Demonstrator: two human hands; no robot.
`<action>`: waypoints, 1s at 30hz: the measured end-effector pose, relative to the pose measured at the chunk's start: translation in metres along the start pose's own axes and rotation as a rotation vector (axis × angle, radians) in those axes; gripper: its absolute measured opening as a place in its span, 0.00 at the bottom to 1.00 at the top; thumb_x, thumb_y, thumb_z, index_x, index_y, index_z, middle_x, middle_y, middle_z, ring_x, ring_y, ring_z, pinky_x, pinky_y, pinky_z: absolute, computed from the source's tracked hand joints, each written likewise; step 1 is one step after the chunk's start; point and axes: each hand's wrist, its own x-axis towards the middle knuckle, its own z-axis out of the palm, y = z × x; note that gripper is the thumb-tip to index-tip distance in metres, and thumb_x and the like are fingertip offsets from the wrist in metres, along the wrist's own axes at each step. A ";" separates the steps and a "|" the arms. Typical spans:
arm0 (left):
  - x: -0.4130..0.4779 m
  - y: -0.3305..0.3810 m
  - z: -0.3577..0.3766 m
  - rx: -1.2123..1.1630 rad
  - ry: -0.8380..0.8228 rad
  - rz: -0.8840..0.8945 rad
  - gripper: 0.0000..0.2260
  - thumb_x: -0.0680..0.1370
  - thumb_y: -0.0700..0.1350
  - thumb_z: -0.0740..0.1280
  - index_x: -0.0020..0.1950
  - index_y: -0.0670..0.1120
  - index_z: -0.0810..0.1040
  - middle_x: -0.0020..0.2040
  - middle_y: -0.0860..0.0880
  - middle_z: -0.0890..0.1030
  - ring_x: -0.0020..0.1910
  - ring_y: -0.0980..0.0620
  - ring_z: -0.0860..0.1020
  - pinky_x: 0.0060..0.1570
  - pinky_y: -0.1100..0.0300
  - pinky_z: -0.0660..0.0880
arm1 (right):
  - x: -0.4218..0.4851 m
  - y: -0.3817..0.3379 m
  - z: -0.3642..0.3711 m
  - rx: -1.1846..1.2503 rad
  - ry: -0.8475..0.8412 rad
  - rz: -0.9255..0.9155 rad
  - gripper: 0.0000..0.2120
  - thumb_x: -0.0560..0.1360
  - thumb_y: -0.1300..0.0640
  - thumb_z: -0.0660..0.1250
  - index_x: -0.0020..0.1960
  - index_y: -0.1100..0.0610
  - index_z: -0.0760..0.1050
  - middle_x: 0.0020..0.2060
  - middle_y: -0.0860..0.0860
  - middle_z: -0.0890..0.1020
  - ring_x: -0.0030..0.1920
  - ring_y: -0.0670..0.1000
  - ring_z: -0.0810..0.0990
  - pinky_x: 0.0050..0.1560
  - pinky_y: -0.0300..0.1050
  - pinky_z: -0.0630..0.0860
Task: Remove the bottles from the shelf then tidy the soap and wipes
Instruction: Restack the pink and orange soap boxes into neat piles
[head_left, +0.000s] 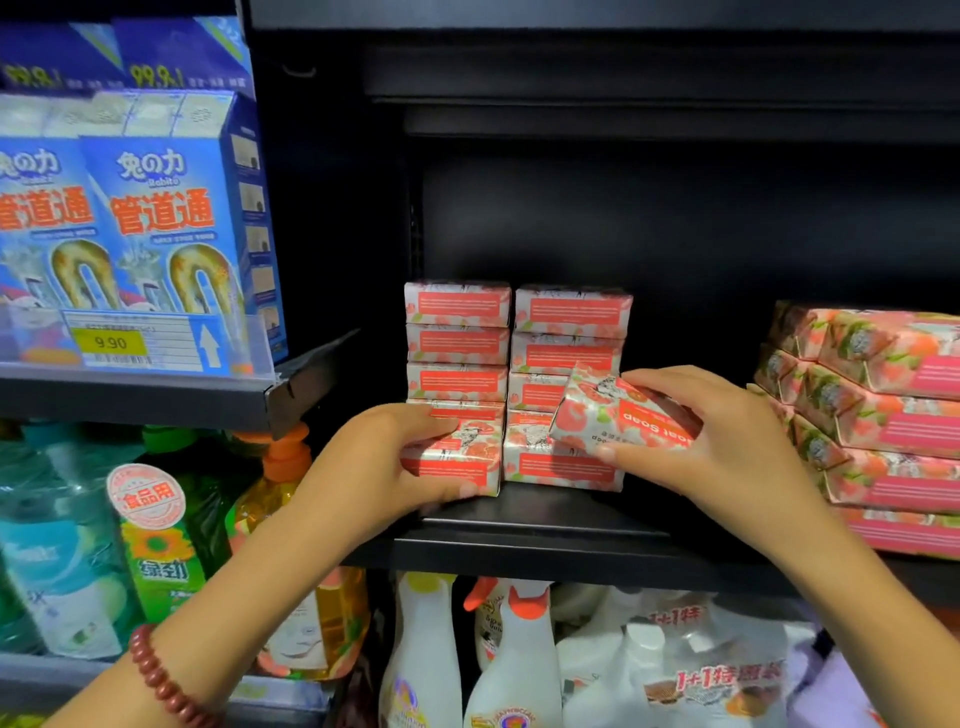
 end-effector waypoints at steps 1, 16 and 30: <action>-0.004 -0.001 -0.001 -0.008 0.004 0.007 0.29 0.68 0.54 0.75 0.68 0.51 0.73 0.61 0.59 0.74 0.53 0.66 0.67 0.44 0.86 0.61 | 0.002 0.000 0.002 0.001 -0.008 -0.009 0.39 0.57 0.34 0.66 0.64 0.49 0.72 0.48 0.32 0.70 0.50 0.37 0.72 0.46 0.26 0.68; -0.046 -0.003 0.004 -0.264 0.355 -0.016 0.31 0.56 0.71 0.68 0.54 0.58 0.80 0.52 0.63 0.76 0.56 0.62 0.73 0.44 0.64 0.75 | 0.031 0.000 0.033 -0.195 -0.114 -0.178 0.27 0.70 0.43 0.70 0.66 0.51 0.72 0.63 0.45 0.74 0.64 0.44 0.67 0.65 0.41 0.65; -0.013 0.034 -0.011 -0.400 0.370 0.154 0.25 0.59 0.62 0.74 0.54 0.59 0.77 0.51 0.65 0.77 0.54 0.68 0.75 0.47 0.78 0.70 | -0.005 0.016 0.027 -0.124 0.193 -0.101 0.30 0.68 0.44 0.72 0.67 0.54 0.71 0.60 0.44 0.73 0.61 0.41 0.65 0.58 0.28 0.58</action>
